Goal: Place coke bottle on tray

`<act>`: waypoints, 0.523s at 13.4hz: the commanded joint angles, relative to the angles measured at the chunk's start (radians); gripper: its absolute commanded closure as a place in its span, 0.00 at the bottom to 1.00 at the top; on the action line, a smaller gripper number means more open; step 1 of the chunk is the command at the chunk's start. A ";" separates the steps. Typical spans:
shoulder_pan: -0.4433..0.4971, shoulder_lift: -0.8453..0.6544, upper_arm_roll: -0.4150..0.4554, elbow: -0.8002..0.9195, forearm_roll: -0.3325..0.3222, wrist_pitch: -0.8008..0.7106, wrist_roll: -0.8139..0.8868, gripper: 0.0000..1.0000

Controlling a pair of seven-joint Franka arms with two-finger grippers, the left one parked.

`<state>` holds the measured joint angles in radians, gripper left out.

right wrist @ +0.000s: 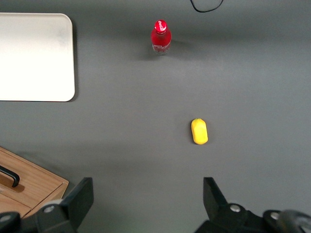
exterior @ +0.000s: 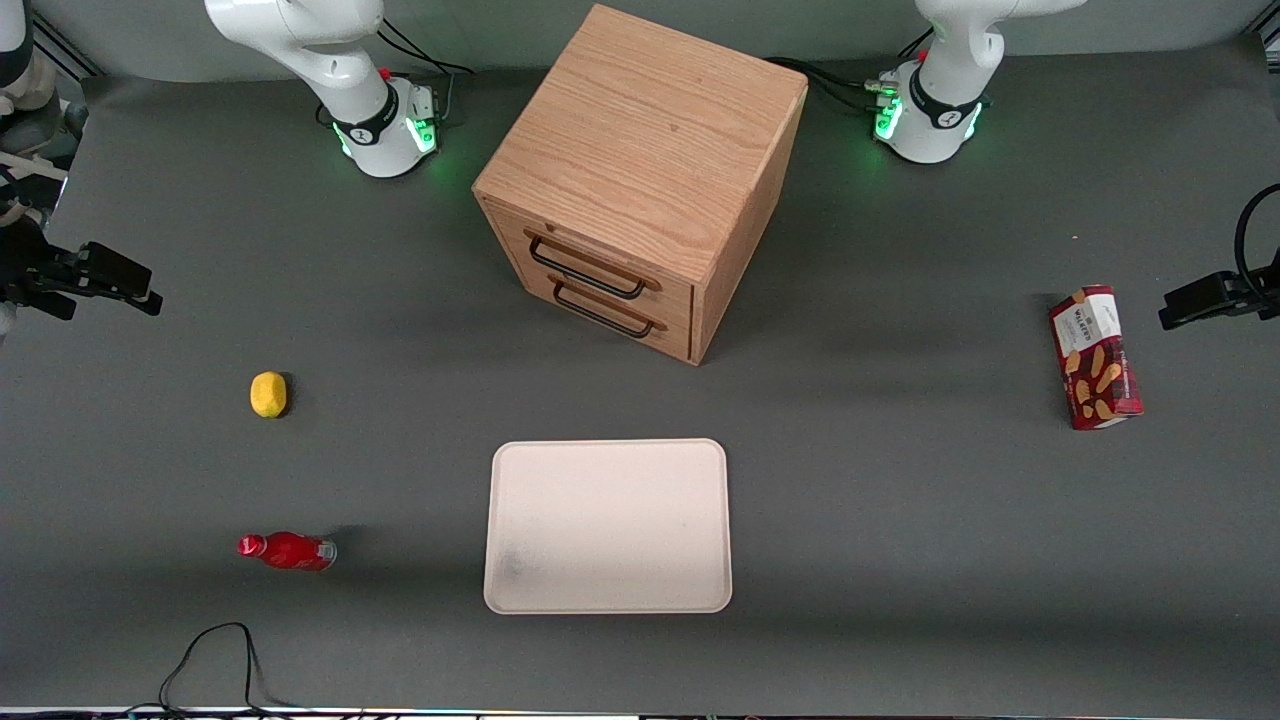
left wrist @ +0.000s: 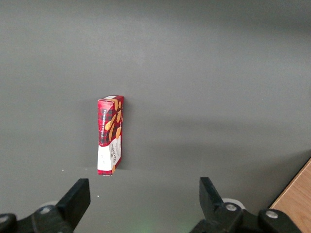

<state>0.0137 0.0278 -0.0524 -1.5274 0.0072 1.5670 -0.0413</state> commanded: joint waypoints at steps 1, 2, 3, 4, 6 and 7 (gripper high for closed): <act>-0.017 -0.005 0.006 0.009 0.007 -0.018 -0.020 0.00; -0.017 -0.005 0.008 0.009 0.007 -0.022 -0.020 0.00; -0.015 -0.005 0.008 0.009 0.007 -0.033 -0.022 0.00; -0.011 -0.005 0.008 0.010 0.007 -0.038 -0.022 0.00; -0.006 -0.002 0.008 0.012 0.007 -0.036 -0.020 0.00; -0.006 -0.002 0.008 0.013 0.005 -0.036 -0.020 0.00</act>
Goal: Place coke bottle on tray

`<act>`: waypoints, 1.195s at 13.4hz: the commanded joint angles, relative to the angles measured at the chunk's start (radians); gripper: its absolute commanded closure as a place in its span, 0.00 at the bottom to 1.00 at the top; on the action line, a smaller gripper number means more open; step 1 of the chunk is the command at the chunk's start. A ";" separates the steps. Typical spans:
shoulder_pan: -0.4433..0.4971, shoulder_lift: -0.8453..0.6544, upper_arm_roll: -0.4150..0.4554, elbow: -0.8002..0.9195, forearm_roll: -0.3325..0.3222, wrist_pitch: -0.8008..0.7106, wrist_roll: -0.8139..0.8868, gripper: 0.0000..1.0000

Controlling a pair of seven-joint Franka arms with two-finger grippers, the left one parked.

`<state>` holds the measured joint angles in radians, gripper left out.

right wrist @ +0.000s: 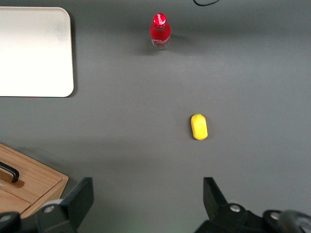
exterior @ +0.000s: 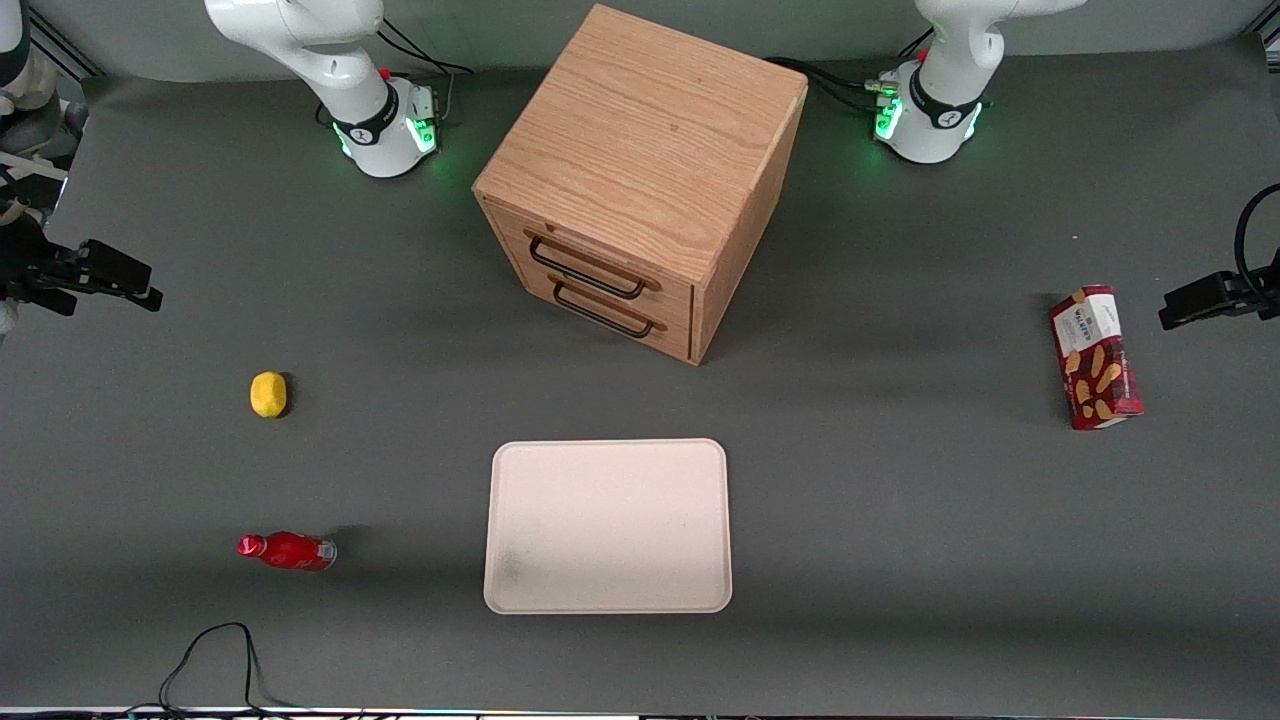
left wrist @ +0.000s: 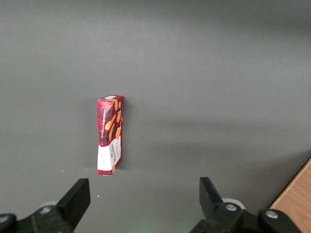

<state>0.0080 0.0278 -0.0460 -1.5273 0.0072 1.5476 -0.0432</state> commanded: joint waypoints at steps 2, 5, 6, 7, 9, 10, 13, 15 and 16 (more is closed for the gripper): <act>0.001 0.000 0.002 0.013 0.005 -0.017 -0.018 0.00; 0.003 0.000 0.002 0.010 0.005 -0.017 -0.020 0.00; 0.003 0.000 0.002 0.010 0.005 -0.017 -0.020 0.00; 0.003 0.001 0.002 0.013 0.005 -0.017 -0.020 0.00; 0.003 0.065 0.002 0.077 0.007 -0.009 -0.026 0.00; 0.003 0.134 0.002 0.157 0.007 -0.015 -0.038 0.00; 0.004 0.314 0.000 0.373 0.013 -0.033 -0.067 0.00; 0.021 0.410 -0.005 0.507 0.013 -0.047 -0.067 0.00; 0.023 0.461 -0.005 0.574 0.014 -0.047 -0.069 0.00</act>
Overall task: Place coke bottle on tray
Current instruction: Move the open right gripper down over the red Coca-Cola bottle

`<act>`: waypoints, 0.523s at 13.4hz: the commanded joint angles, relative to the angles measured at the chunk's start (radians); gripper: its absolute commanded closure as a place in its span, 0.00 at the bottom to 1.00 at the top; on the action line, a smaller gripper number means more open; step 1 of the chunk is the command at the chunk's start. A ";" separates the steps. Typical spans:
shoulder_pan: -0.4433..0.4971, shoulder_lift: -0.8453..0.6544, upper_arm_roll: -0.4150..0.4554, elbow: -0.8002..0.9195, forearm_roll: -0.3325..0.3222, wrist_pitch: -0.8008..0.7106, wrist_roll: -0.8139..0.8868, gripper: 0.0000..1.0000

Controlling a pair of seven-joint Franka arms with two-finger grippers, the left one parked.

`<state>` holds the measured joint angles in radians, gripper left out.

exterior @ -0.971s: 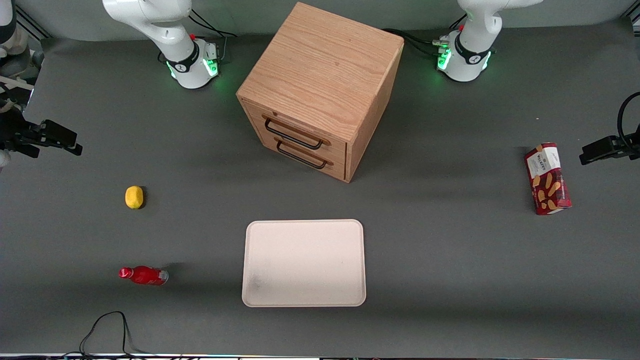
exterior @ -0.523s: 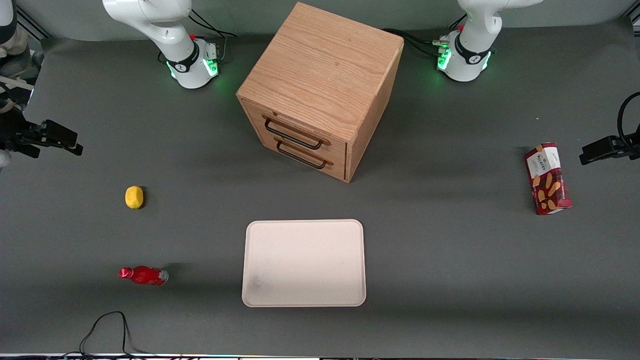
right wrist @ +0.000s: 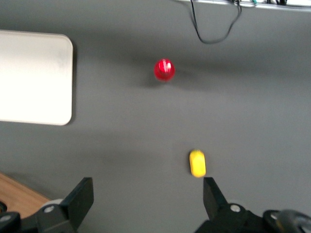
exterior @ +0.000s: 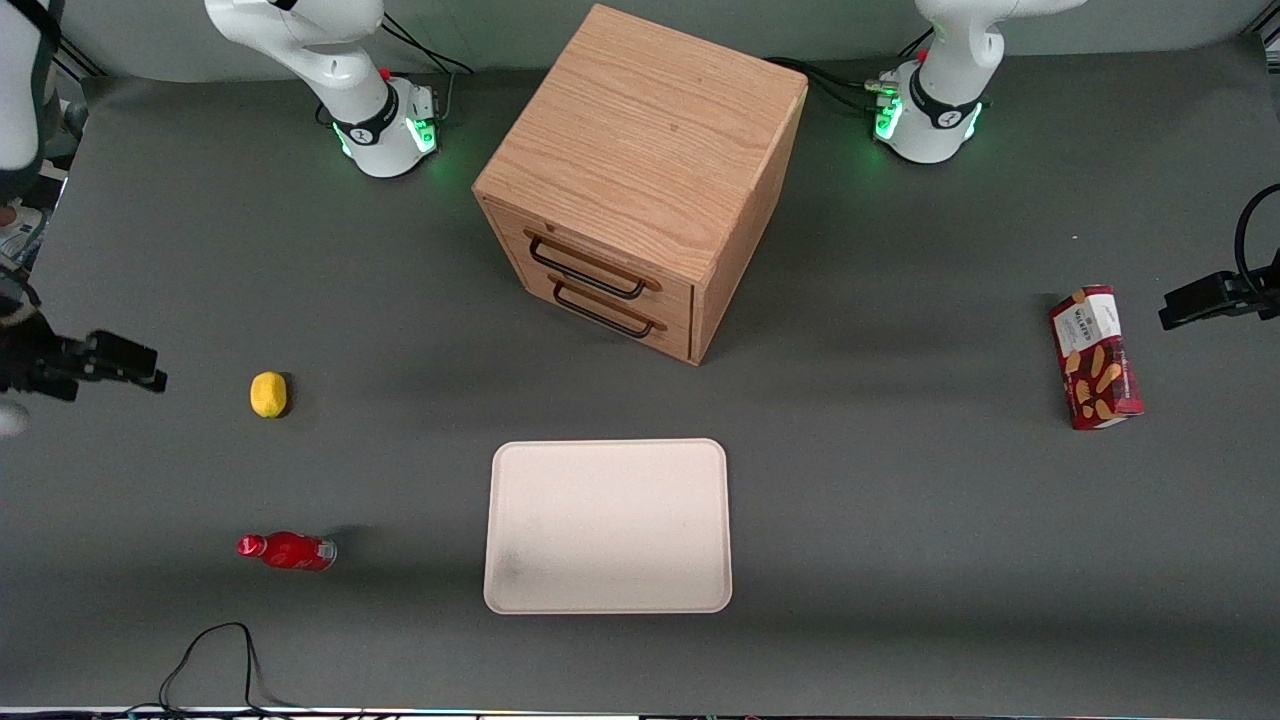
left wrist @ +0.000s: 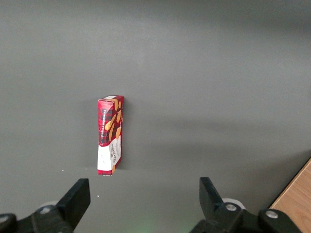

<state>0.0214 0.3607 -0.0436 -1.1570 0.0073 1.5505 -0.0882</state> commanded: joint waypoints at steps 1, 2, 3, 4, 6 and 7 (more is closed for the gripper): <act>0.009 0.179 -0.007 0.264 0.014 -0.050 -0.024 0.00; 0.006 0.220 -0.007 0.304 0.016 -0.043 -0.033 0.00; 0.003 0.246 -0.007 0.338 0.016 -0.029 -0.054 0.00; -0.003 0.265 -0.007 0.355 0.017 -0.011 -0.068 0.00; -0.023 0.270 -0.008 0.353 0.043 0.000 -0.081 0.00; -0.029 0.277 -0.010 0.350 0.048 0.005 -0.085 0.00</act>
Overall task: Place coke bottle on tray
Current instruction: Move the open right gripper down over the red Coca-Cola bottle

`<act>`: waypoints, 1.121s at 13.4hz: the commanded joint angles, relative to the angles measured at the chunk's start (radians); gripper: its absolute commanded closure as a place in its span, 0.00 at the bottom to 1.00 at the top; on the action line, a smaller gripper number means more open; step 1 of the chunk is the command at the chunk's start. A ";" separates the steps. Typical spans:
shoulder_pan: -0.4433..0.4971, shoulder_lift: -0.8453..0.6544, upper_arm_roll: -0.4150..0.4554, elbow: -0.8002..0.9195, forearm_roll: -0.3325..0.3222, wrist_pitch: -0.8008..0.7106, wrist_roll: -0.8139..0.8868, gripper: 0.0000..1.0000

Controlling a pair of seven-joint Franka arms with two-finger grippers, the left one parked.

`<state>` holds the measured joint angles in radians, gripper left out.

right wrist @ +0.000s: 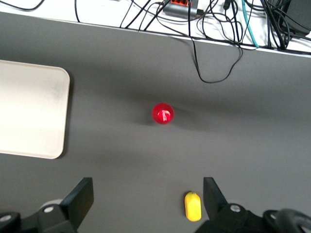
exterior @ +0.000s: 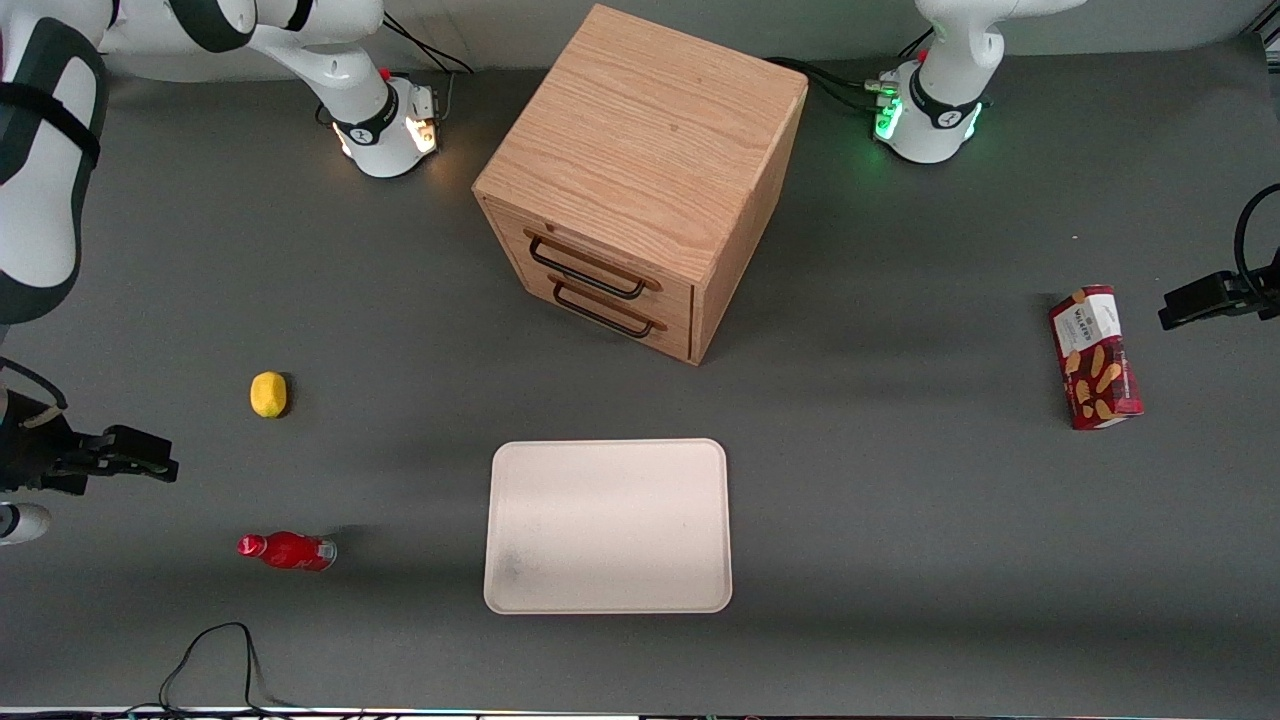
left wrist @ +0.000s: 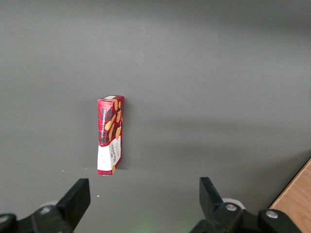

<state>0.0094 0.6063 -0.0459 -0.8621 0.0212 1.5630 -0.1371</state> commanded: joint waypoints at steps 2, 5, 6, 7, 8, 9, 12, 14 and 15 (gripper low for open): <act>-0.028 0.058 -0.012 0.052 0.034 0.020 -0.081 0.00; -0.029 0.127 -0.012 0.046 0.037 0.038 -0.081 0.00; -0.029 0.150 -0.012 0.032 0.037 0.057 -0.081 0.00; -0.029 0.161 -0.011 0.006 0.039 0.092 -0.081 0.00; -0.029 0.168 -0.011 -0.017 0.040 0.127 -0.081 0.00; -0.028 0.176 -0.009 -0.028 0.040 0.155 -0.081 0.00; -0.025 0.213 -0.005 -0.037 0.042 0.201 -0.081 0.00; -0.020 0.233 -0.003 -0.055 0.042 0.221 -0.079 0.00; -0.020 0.233 -0.002 -0.087 0.043 0.241 -0.079 0.00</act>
<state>-0.0147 0.8375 -0.0456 -0.9053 0.0445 1.7677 -0.1924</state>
